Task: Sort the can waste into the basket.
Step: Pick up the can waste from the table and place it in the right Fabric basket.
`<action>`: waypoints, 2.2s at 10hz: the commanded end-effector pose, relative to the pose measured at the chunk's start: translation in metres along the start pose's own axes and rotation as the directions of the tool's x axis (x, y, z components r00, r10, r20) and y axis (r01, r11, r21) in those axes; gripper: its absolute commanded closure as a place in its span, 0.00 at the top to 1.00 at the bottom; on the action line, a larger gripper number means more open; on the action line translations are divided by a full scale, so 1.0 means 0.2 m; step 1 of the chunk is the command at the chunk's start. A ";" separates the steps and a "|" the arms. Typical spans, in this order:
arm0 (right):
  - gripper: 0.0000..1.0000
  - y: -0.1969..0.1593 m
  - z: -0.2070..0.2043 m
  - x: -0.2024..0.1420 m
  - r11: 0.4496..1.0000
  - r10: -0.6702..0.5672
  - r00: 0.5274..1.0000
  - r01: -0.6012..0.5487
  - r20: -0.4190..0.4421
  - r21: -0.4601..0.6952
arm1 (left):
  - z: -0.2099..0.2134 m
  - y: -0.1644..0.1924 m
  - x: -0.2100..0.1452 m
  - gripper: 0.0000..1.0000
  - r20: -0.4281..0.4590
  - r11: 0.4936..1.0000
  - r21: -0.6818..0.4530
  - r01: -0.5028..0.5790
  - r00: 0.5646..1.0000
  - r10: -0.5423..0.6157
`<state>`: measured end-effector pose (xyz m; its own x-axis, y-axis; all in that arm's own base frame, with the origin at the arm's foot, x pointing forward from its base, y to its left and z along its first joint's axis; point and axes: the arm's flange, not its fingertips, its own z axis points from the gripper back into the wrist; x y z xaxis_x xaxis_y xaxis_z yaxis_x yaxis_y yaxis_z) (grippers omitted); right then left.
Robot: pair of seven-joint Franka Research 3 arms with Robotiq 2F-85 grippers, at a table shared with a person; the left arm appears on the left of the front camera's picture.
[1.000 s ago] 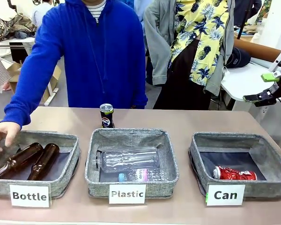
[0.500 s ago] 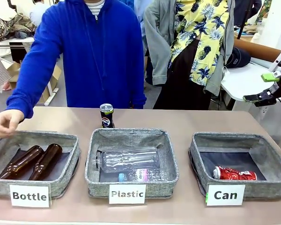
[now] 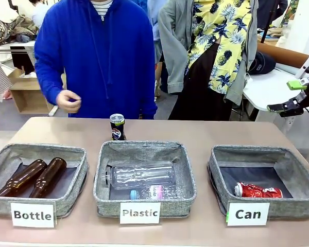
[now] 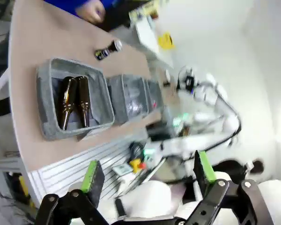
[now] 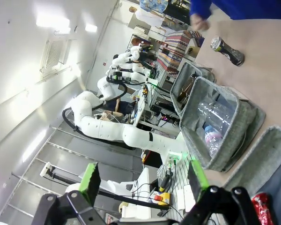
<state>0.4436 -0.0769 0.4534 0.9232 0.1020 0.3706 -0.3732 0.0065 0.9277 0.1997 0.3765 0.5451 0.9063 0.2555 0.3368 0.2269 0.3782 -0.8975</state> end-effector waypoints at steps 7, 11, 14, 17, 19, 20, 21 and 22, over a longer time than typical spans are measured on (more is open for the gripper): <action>1.00 0.01 0.01 0.00 1.000 0.011 1.000 -0.011 -0.001 -0.015 | -1.39 0.21 0.76 1.00 -0.433 0.597 -0.405 0.692 0.430 -0.792; 1.00 0.01 0.01 0.00 1.000 0.011 1.000 -0.011 -0.001 -0.015 | -1.74 0.18 0.80 1.00 0.185 0.172 -0.095 0.980 0.187 -0.965; 1.00 0.01 0.01 0.00 1.000 0.011 1.000 -0.011 -0.001 -0.015 | -1.73 0.19 0.88 1.00 0.106 0.321 -0.120 0.939 0.334 -0.937; 1.00 0.01 0.01 0.00 1.000 0.011 1.000 -0.011 -0.001 -0.015 | -1.73 0.19 0.88 1.00 0.106 0.321 -0.120 0.939 0.334 -0.937; 1.00 0.01 0.01 0.00 1.000 0.011 1.000 -0.011 -0.001 -0.015 | -1.94 0.27 0.85 1.00 0.134 0.269 -0.198 0.943 0.298 -0.945; 1.00 0.01 0.01 0.00 1.000 0.011 1.000 -0.011 -0.001 -0.015 | -2.13 0.36 0.85 1.00 0.073 0.280 -0.195 0.940 0.299 -0.952; 1.00 0.01 0.01 0.00 1.000 0.011 1.000 -0.011 -0.001 -0.015 | -2.29 0.44 0.85 1.00 0.001 0.271 -0.172 0.947 0.275 -0.961; 1.00 0.01 0.01 0.00 1.000 0.011 1.000 -0.011 -0.001 -0.015 | -2.41 0.50 0.84 1.00 -0.069 0.251 -0.128 0.959 0.244 -0.967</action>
<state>0.4436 -0.0769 0.4534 0.9231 0.1021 0.3707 -0.3733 0.0069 0.9277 0.5339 0.0356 0.3841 0.0431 -0.2929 0.9552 0.9823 0.1871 0.0130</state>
